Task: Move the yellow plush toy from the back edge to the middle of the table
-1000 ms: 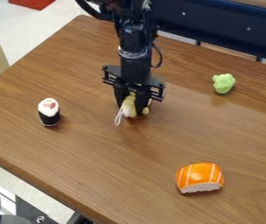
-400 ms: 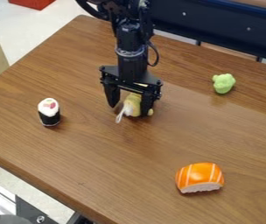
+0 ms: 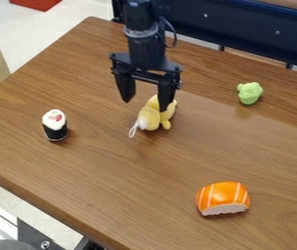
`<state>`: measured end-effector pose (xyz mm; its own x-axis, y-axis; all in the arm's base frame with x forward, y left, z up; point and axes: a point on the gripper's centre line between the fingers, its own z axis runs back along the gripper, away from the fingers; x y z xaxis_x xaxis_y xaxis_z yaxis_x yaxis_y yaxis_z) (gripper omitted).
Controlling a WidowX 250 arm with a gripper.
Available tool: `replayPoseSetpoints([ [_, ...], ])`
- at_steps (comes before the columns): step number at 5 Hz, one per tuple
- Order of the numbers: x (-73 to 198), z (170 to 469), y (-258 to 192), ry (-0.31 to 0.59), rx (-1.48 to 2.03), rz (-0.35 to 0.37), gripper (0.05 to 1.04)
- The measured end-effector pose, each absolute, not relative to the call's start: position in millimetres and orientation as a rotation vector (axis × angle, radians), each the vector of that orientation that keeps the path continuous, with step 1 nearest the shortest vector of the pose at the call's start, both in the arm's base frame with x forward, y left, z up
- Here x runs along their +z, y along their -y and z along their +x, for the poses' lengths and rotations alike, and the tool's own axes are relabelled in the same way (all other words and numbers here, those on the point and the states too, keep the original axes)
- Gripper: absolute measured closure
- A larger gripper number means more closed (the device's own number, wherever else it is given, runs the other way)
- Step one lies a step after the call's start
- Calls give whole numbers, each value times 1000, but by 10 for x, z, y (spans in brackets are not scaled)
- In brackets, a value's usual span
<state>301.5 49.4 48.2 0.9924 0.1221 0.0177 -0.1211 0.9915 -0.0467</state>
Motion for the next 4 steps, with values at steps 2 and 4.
replayPoseSetpoints([
  [2, 675, 3026, -560, 28, 118, -73, 83],
  [4, 827, 3067, -579, 37, 122, -96, 83],
])
